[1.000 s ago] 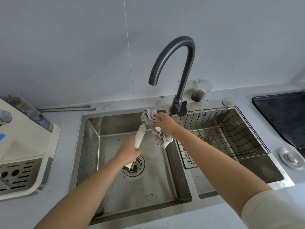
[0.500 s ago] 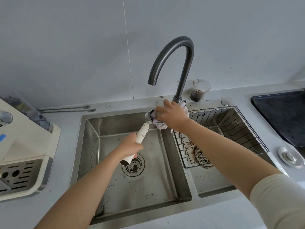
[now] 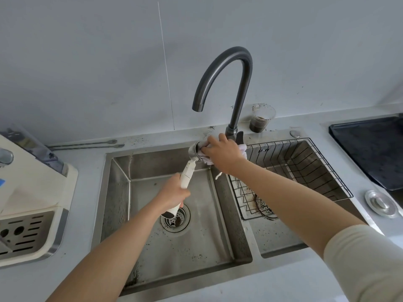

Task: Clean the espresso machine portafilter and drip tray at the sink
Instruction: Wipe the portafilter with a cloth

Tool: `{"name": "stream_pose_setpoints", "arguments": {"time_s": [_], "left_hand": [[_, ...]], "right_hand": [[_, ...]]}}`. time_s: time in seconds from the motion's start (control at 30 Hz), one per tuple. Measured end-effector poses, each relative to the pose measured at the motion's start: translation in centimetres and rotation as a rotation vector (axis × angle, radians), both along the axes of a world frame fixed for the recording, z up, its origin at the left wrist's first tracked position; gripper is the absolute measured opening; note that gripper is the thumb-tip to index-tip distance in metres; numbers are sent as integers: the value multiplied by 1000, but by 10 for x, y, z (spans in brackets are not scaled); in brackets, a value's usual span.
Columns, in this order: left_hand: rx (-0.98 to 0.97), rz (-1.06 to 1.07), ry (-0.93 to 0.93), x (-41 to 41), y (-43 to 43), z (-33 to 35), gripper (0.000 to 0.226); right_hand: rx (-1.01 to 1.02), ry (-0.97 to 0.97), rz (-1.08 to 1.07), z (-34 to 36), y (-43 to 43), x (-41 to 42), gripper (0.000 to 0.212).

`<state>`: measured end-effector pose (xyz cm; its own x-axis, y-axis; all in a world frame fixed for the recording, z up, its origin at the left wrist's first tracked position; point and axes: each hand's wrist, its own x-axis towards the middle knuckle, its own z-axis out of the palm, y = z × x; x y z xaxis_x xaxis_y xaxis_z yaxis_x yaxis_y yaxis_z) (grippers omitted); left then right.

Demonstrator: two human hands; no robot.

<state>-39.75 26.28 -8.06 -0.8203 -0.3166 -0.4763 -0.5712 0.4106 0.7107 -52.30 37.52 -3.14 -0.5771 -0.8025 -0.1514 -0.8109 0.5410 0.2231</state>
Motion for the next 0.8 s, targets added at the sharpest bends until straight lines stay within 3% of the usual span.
{"name": "stream_pose_setpoints", "arguments": {"time_s": [0.27, 0.4, 0.63, 0.8], "left_hand": [[-92, 31, 12, -4, 0, -6, 18], [-148, 18, 13, -4, 3, -8, 16], [-152, -27, 15, 2, -4, -15, 23], [62, 79, 33, 4, -9, -18, 25]], "right_hand": [[-109, -373, -186, 6, -14, -13, 14], [-272, -684, -345, 5, -16, -22, 39], [-387, -1052, -539, 4, -3, -23, 21], [-879, -1414, -609, -3, 17, -16, 24]]}}
